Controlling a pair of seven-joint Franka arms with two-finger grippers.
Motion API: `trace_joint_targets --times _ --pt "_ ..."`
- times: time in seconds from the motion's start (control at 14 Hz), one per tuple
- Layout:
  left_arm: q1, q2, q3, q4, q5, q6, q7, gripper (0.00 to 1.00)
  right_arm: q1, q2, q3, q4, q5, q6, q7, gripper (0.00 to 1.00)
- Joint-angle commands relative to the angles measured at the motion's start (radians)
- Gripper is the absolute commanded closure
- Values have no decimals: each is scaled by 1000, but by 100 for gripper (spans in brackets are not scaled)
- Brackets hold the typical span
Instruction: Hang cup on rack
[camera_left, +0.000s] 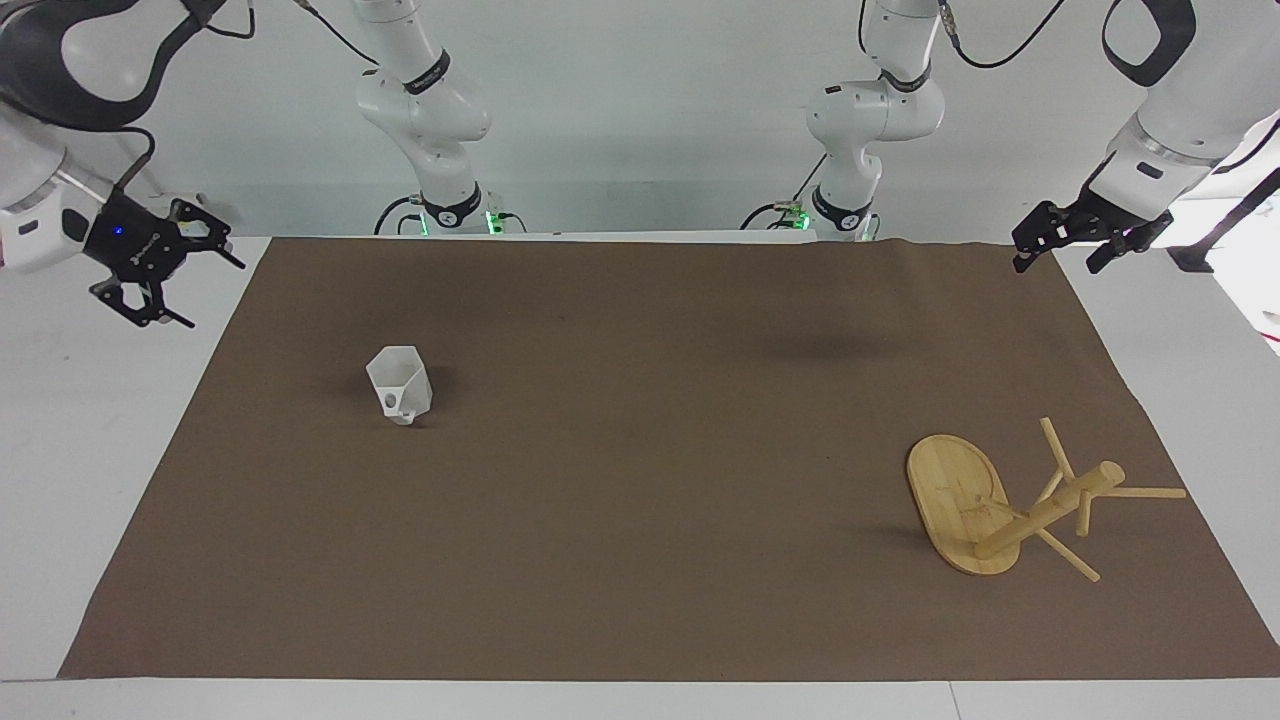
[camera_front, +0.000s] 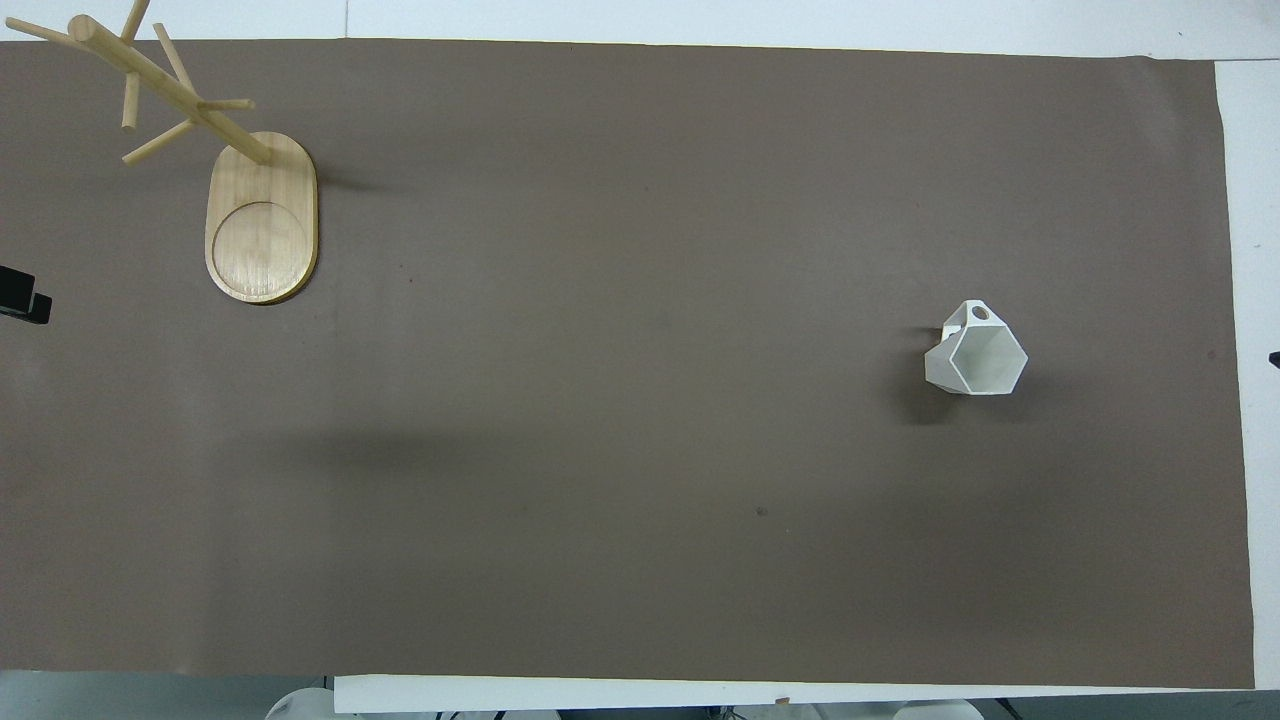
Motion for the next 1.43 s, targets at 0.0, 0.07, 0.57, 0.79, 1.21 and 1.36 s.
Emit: trace_joint_targets --times 0.0,0.07,0.57,0.79,1.21,1.36 --pt "-5 -10 3 -6 20 -10 -10 0 -122 99 10 -13 186 -15 -247 0" --pt "-5 -10 3 -6 20 -10 -10 0 -175 151 11 -31 257 -71 -332 0" --pt "-5 -10 3 -8 20 -12 -10 0 -253 473 50 -50 607 -267 -835 0" --pt "-5 -10 3 -6 18 -10 -10 0 -217 449 50 -183 642 -250 -929 0" --pt "-5 -10 3 -6 20 -10 -12 0 -152 435 50 -254 676 -178 -961 0" --pt "-5 -10 3 -6 18 -10 -10 0 -134 430 50 -286 688 -138 -989 0"
